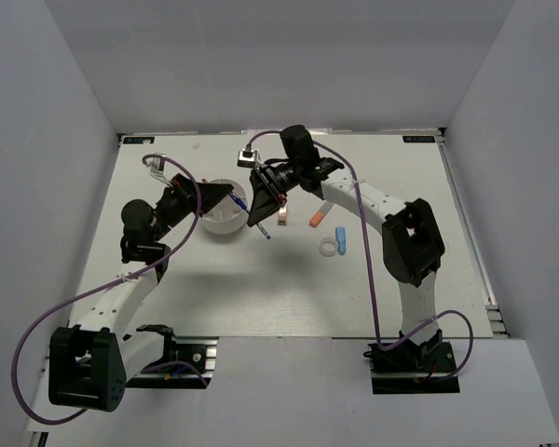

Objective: Sort the stationery into containers
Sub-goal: Close the pen cap on the pen.

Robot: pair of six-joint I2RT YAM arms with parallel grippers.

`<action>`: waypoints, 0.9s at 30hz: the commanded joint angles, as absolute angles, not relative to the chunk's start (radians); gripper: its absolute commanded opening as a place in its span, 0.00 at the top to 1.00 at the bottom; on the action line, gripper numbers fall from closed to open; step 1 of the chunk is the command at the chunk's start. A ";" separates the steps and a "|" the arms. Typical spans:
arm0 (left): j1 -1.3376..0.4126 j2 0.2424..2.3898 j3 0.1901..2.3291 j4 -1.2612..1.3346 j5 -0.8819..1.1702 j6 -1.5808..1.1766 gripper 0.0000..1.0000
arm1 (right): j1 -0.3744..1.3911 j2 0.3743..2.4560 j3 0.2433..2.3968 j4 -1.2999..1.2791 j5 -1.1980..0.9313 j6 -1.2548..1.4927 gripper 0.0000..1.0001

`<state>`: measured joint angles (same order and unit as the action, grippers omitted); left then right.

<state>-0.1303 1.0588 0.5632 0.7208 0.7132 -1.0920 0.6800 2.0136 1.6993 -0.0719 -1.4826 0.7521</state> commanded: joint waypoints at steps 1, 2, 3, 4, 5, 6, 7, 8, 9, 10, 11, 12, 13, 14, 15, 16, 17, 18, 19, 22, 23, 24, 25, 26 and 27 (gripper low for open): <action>-0.267 1.066 0.538 0.638 1.124 -1.052 1.00 | 0.655 2.023 1.818 0.089 -1.259 0.798 1.00; -0.267 1.065 0.540 0.634 1.124 -1.049 1.00 | 0.657 2.023 1.821 0.089 -1.259 0.798 1.00; -0.267 1.066 0.543 0.629 1.124 -1.046 1.00 | 0.655 2.025 1.822 0.087 -1.259 0.796 1.00; -0.276 1.068 0.543 0.629 1.126 -1.045 1.00 | 0.657 2.023 1.824 0.083 -1.259 0.792 1.00; -0.276 1.069 0.543 0.633 1.127 -1.046 1.00 | 0.658 2.023 1.824 0.083 -1.258 0.790 1.00; -0.276 1.066 0.545 0.634 1.132 -1.045 1.00 | 0.654 2.025 1.825 0.077 -1.259 0.784 1.00; -0.276 1.066 0.545 0.632 1.129 -1.042 1.00 | 0.655 2.017 1.822 0.054 -1.259 0.761 1.00; -0.276 1.066 0.546 0.623 1.127 -1.037 1.00 | 0.657 2.013 1.818 0.046 -1.259 0.753 1.00; -0.276 1.063 0.548 0.614 1.121 -1.032 1.00 | 0.654 2.007 1.804 0.034 -1.258 0.744 1.00; -0.276 1.060 0.552 0.597 1.118 -1.020 1.00 | 0.657 1.993 1.795 0.028 -1.258 0.733 1.00; -0.276 1.054 0.555 0.586 1.114 -1.008 1.00 | 0.655 1.987 1.787 0.011 -1.256 0.710 1.00; -0.276 1.048 0.560 0.572 1.098 -0.994 1.00 | 0.653 1.977 1.778 0.002 -1.252 0.694 1.00; -0.262 1.043 0.569 0.566 1.094 -0.979 1.00 | 0.653 1.964 1.775 -0.033 -1.247 0.669 1.00; -0.253 1.036 0.574 0.571 1.085 -0.974 1.00 | 0.652 1.956 1.775 -0.094 -1.241 0.599 1.00; -0.253 1.031 0.583 0.574 1.075 -0.970 1.00 | 0.649 1.947 1.776 -0.136 -1.218 0.553 1.00; -0.253 1.026 0.589 0.598 1.066 -0.965 1.00 | 0.650 1.925 1.776 -0.174 -1.203 0.504 1.00; -0.253 1.017 0.601 0.621 1.065 -0.960 1.00 | 0.650 1.918 1.775 -0.237 -1.190 0.423 1.00; -0.253 1.012 0.607 0.643 1.066 -0.962 1.00 | 0.652 1.911 1.775 -0.265 -1.175 0.393 1.00; -0.253 1.011 0.612 0.685 1.074 -0.968 1.00 | 0.650 1.905 1.770 -0.282 -1.170 0.368 1.00; -0.253 1.014 0.621 0.745 1.091 -0.973 1.00 | 0.649 1.901 1.767 -0.308 -1.160 0.330 1.00; -0.253 1.011 0.620 0.753 1.091 -0.971 1.00 | 0.650 1.904 1.772 -0.311 -1.163 0.327 1.00; -0.253 1.003 0.621 0.755 1.088 -0.969 1.00 | 0.649 1.904 1.772 -0.313 -1.167 0.325 1.00; -0.253 1.002 0.624 0.749 1.085 -0.968 1.00 | 0.649 1.902 1.772 -0.310 -1.169 0.327 1.00; -0.253 0.999 0.626 0.747 1.081 -0.968 1.00 | 0.655 1.902 1.773 -0.310 -1.170 0.327 1.00; -0.253 0.999 0.626 0.753 1.081 -0.971 1.00 | 0.655 1.901 1.770 -0.311 -1.172 0.327 1.00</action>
